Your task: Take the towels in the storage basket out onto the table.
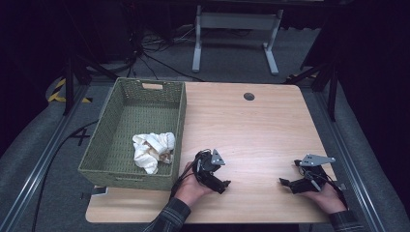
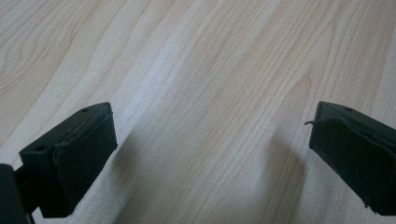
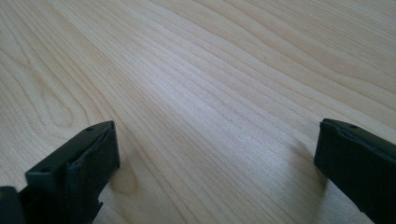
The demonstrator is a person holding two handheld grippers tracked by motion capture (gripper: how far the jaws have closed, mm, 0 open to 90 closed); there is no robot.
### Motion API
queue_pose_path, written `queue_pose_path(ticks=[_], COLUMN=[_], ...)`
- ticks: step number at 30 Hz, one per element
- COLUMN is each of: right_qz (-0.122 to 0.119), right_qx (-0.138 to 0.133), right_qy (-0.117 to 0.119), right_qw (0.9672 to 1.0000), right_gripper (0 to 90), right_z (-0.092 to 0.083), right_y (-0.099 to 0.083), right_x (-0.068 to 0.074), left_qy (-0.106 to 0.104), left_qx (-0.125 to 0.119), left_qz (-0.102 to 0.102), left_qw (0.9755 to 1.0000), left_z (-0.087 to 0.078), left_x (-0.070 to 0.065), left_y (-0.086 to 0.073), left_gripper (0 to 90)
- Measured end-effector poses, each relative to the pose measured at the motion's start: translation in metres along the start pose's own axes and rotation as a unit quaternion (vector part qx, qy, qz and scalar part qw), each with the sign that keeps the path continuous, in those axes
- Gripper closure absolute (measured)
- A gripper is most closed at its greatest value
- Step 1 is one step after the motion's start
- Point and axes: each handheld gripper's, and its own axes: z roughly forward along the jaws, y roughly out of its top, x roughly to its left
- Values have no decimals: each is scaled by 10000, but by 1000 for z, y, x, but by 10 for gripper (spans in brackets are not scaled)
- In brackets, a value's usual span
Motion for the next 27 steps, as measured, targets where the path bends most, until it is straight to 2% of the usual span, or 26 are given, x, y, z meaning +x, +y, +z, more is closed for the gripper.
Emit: queue_pose_path(ticks=[4,5,6,27], right_qz=[1,-3,-2,0], right_qx=[0,-1,0,-1], right_qy=[1,0,-1,0], right_qw=[10000,10000,10000,10000], right_gripper=[4,4,4,4], right_z=[0,0,0,0], right_y=[0,0,0,0], right_x=[0,0,0,0], left_qy=[77,97,118,20], left_qx=[5,-12,-86,-307], left_qz=[13,65,31,-13], left_qw=[10000,9999,9999,9995], left_z=[-5,-7,-8,-19], left_x=[2,3,4,8], left_y=[1,2,3,11], left_gripper=[13,13,13,14])
